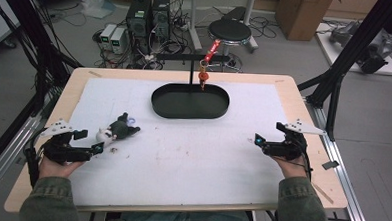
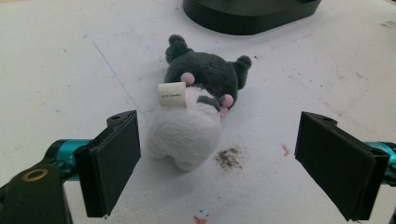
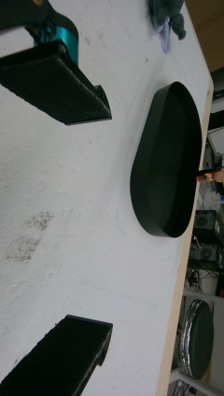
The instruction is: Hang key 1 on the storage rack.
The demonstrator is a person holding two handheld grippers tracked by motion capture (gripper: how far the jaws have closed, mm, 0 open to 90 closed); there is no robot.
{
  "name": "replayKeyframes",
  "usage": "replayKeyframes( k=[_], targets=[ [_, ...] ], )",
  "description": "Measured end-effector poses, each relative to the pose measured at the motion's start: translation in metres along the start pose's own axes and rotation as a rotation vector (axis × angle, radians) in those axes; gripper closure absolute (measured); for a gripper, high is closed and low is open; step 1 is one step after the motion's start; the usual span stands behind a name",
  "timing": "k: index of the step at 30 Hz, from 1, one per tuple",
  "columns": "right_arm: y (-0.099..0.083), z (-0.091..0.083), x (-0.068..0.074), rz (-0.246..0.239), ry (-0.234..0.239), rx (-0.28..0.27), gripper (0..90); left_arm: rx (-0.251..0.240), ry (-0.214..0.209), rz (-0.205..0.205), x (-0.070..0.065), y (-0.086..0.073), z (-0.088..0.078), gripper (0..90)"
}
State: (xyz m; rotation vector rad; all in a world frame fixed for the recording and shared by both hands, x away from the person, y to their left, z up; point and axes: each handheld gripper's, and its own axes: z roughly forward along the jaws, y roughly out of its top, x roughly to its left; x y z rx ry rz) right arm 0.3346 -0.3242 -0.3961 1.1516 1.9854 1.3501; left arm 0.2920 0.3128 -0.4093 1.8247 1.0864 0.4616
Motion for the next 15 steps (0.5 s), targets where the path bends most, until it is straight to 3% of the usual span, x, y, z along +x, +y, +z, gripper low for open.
replayKeyframes(
  k=[15],
  targets=[
    [-0.027, -0.01, -0.008, -0.008, -0.027, 0.028, 0.5, 0.005, -0.003, -0.006, 0.0, -0.001, -0.001, 14.6]
  ],
)
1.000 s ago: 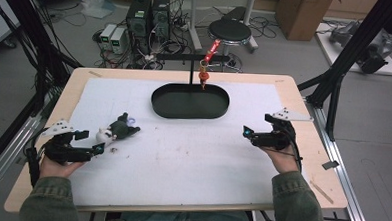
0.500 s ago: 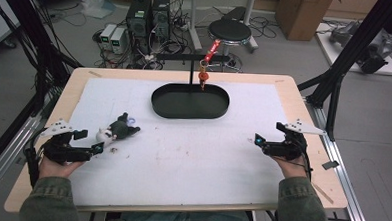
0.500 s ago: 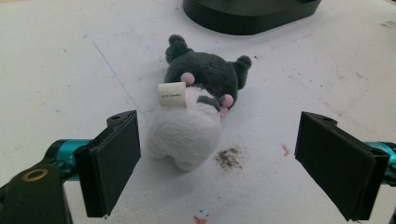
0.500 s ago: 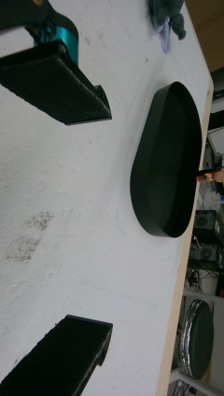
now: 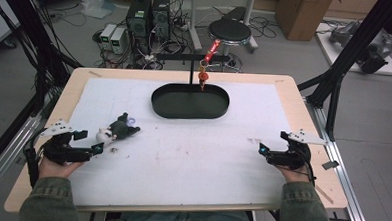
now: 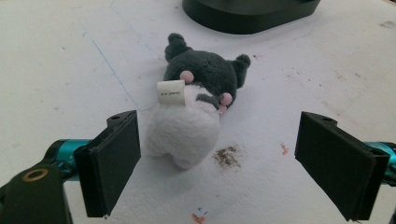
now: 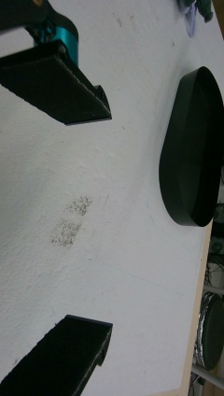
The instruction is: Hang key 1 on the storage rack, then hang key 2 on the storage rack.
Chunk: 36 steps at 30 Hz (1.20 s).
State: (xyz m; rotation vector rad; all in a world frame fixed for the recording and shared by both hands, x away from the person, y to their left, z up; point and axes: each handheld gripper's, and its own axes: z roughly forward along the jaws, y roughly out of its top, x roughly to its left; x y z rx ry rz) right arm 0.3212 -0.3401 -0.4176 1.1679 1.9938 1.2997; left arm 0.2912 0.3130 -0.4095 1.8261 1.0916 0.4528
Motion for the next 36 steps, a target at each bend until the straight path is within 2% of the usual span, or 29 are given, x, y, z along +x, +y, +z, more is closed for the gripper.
replayKeyframes(
  k=[4, 11, 21, 26, 30, 33, 36],
  targets=[
    [0.0, -0.003, 0.0, 0.012, 0.002, -0.025, 0.5, -0.003, -0.002, 0.003, 0.0, 0.001, 0.001, 14.6],
    [0.0, -0.004, 0.0, 0.013, 0.014, -0.039, 0.5, 0.012, 0.008, 0.037, 0.001, 0.01, 0.01, 14.4],
    [-0.001, -0.001, 0.0, 0.019, 0.023, -0.016, 0.5, 0.038, 0.005, 0.081, 0.0, 0.027, 0.02, 14.4],
    [-0.002, 0.0, 0.0, 0.012, 0.015, -0.009, 0.5, 0.059, -0.005, 0.075, 0.007, 0.033, 0.027, 14.4],
    [-0.002, 0.001, 0.0, 0.024, 0.004, 0.006, 0.5, 0.064, -0.031, 0.047, 0.015, 0.041, 0.034, 14.4],
    [-0.002, 0.001, 0.0, 0.026, -0.001, 0.006, 0.5, 0.104, -0.031, 0.042, 0.02, 0.046, 0.041, 14.3],
    [-0.002, 0.0, -0.001, 0.025, -0.005, 0.002, 0.5, 0.149, -0.05, 0.037, 0.023, 0.049, 0.049, 14.3]
  ],
)
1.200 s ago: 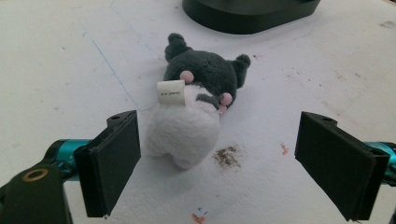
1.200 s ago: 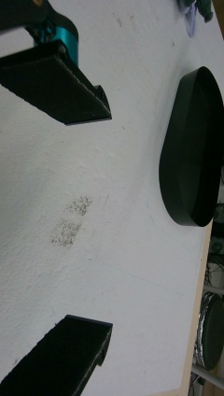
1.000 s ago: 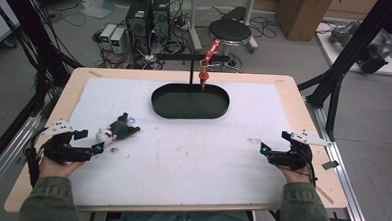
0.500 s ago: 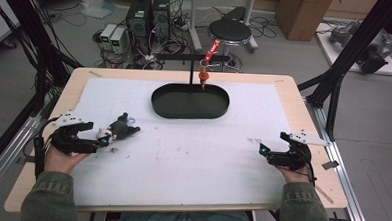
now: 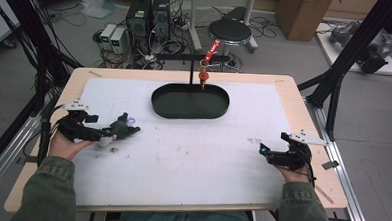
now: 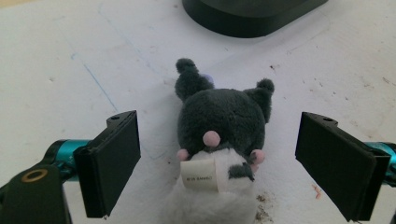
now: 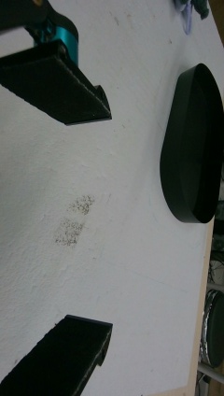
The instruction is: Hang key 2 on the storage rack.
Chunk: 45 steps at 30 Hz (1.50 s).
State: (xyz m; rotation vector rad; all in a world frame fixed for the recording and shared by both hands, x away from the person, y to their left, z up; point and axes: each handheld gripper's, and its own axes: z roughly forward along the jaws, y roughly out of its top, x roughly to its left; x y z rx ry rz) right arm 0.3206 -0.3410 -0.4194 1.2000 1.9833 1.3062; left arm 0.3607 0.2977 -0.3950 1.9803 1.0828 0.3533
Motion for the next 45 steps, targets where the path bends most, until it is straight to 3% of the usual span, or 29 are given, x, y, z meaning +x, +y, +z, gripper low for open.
replayKeyframes(
  k=[5, 10, 13, 17, 19, 21, 22, 24, 26, 29, 34, 45],
  targets=[
    [-0.001, 0.001, -0.001, -0.008, 0.003, -0.004, 0.5, 0.096, -0.026, -0.003, 0.002, 0.002, 0.015, 14.4],
    [-0.001, 0.0, -0.002, -0.012, 0.013, -0.015, 0.5, 0.188, -0.015, -0.005, 0.004, 0.0, 0.03, 14.5],
    [-0.001, -0.002, -0.002, 0.0, 0.012, -0.02, 0.5, 0.258, -0.04, -0.033, 0.005, -0.003, 0.038, 14.5],
    [-0.002, -0.002, -0.005, 0.016, 0.008, -0.017, 0.5, 0.32, -0.032, -0.026, 0.005, -0.006, 0.044, 15.5],
    [-0.002, -0.003, -0.005, 0.027, 0.005, -0.019, 0.5, 0.317, -0.017, -0.018, 0.004, -0.006, 0.042, 19.9],
    [-0.002, -0.004, -0.005, 0.034, 0.002, -0.023, 0.5, 0.314, -0.028, -0.017, 0.003, -0.005, 0.039, 34.1],
    [-0.002, -0.004, -0.005, 0.037, 0.001, -0.025, 0.5, 0.32, -0.015, 0.001, 0.001, -0.005, 0.038, 41.4],
    [-0.002, -0.005, -0.005, 0.038, 0.001, -0.024, 0.5, 0.318, 0.014, 0.031, -0.004, -0.004, 0.036, 46.5],
    [-0.002, -0.005, -0.005, 0.032, 0.007, -0.026, 0.5, 0.296, 0.048, 0.047, -0.007, -0.002, 0.032, 48.3],
    [-0.003, -0.004, -0.005, 0.019, 0.013, -0.013, 0.5, 0.244, 0.035, 0.021, -0.007, 0.003, 0.021, 48.6],
    [-0.003, -0.003, -0.003, 0.004, 0.029, -0.005, 0.5, 0.207, 0.024, 0.009, -0.009, 0.019, 0.008, 48.5],
    [-0.003, -0.002, -0.003, -0.001, 0.03, -0.012, 0.5, 0.157, 0.005, 0.034, -0.02, 0.06, 0.008, 48.3]
  ],
)
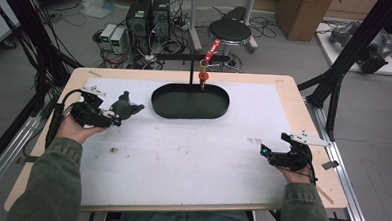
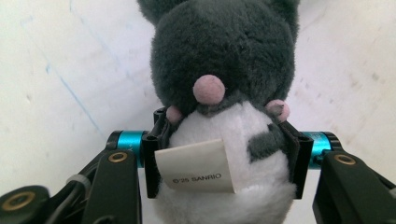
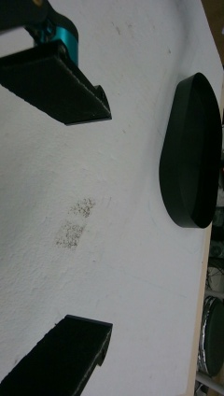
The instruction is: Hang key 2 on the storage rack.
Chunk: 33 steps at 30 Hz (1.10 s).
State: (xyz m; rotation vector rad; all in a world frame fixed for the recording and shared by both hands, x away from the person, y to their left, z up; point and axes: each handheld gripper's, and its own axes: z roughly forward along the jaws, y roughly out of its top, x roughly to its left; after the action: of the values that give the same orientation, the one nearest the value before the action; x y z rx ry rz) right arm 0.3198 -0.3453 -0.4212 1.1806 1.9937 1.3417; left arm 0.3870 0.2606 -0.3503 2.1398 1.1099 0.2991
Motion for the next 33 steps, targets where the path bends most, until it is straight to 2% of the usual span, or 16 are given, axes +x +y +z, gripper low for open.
replayKeyframes(
  k=[10, 14, 17, 23, 33],
  targets=[
    [0.001, 0.004, -0.003, -0.014, 0.017, -0.002, 0.5, -0.021, 0.018, 0.023, -0.009, 0.035, -0.006, 48.2],
    [0.002, 0.006, -0.004, 0.021, 0.021, -0.017, 0.5, -0.006, 0.013, 0.042, -0.012, 0.051, -0.005, 48.3],
    [0.003, 0.008, -0.006, 0.022, 0.028, -0.02, 0.5, 0.0, 0.019, 0.055, -0.017, 0.062, -0.005, 48.2],
    [0.003, 0.011, -0.007, 0.019, 0.04, -0.018, 0.5, -0.013, 0.009, 0.072, -0.028, 0.077, 0.001, 48.2],
    [0.002, 0.011, -0.007, 0.019, 0.04, -0.006, 0.5, -0.055, -0.002, 0.081, -0.03, 0.104, 0.005, 48.1]
  ],
)
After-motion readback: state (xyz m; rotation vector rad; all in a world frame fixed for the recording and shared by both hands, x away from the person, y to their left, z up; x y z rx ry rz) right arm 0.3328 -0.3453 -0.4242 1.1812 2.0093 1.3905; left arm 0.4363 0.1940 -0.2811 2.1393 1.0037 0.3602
